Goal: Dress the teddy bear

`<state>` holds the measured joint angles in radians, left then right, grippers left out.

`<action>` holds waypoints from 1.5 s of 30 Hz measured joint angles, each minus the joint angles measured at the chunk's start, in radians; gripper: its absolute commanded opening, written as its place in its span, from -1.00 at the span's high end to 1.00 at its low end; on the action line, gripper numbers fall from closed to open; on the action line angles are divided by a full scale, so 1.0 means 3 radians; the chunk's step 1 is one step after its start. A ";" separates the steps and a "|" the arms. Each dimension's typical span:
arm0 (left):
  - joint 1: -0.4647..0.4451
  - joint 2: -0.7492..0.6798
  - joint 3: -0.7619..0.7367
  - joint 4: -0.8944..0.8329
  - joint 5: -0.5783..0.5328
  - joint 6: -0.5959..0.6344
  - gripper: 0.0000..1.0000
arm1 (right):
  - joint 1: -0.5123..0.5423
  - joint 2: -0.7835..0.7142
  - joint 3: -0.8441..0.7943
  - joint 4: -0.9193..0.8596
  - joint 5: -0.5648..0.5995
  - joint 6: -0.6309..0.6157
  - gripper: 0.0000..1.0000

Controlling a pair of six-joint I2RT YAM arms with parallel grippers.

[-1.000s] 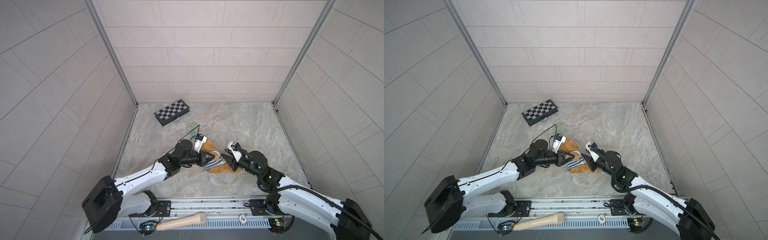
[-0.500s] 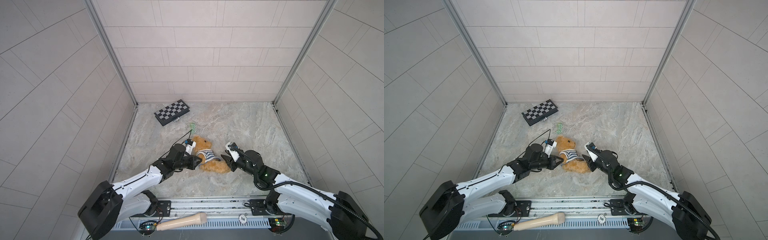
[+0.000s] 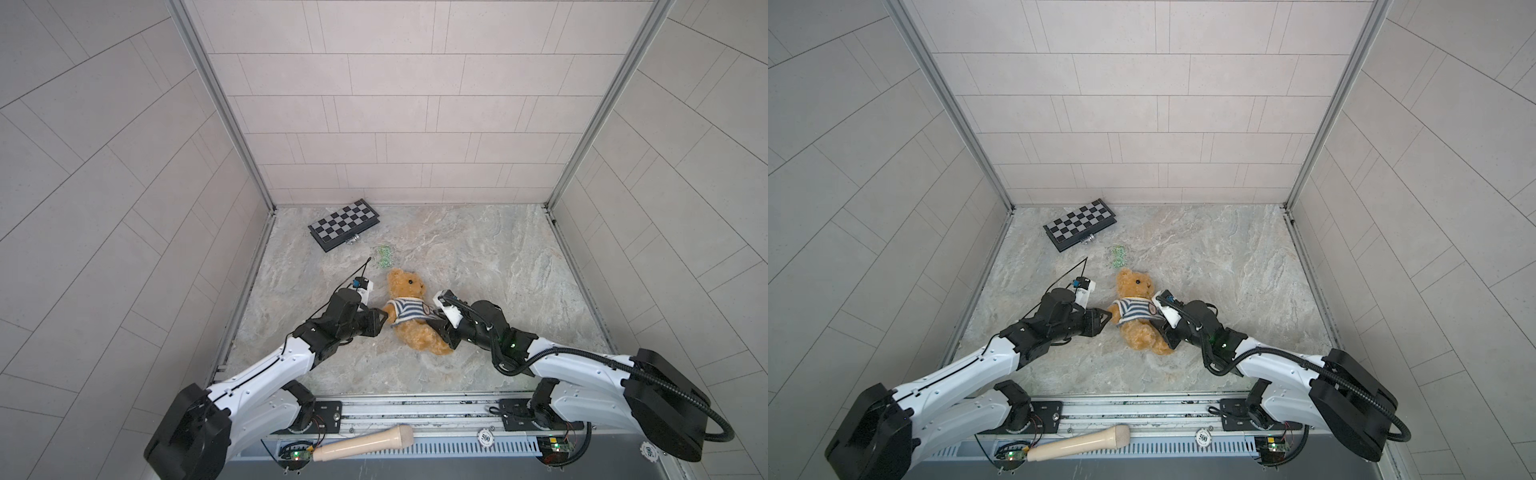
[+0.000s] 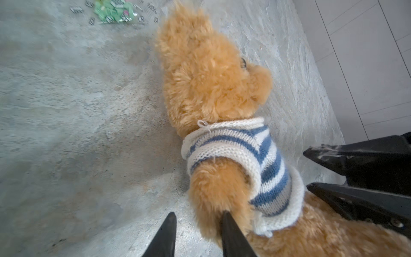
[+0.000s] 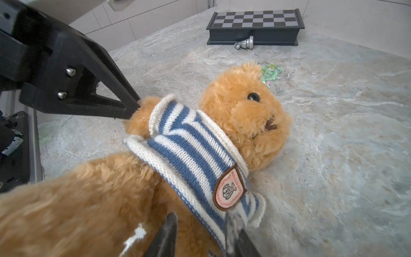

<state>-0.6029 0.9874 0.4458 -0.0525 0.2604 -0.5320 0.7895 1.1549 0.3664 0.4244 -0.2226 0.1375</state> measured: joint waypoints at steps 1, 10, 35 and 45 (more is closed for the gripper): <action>-0.0022 -0.0088 0.0019 -0.0061 -0.0050 0.0019 0.01 | 0.0010 0.0027 0.0009 0.0020 -0.0005 0.0006 0.23; -0.0773 0.0078 0.0795 -0.0084 -0.0301 0.0195 0.05 | 0.0050 0.0078 0.0100 0.0118 0.0001 0.0058 0.24; -0.0646 0.0890 0.0455 0.0280 -0.0567 0.0047 0.50 | -0.0257 -0.0207 0.0022 -0.0445 0.0684 0.0357 0.02; -0.0462 0.0682 0.0120 0.0509 -0.0481 0.0055 0.47 | -0.0258 0.0519 0.0224 -0.0308 0.0506 0.0409 0.06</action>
<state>-0.7414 1.1919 0.4816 0.1001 0.1162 -0.5156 0.7120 1.3106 0.4335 0.3321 -0.0708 0.2604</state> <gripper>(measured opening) 0.261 0.480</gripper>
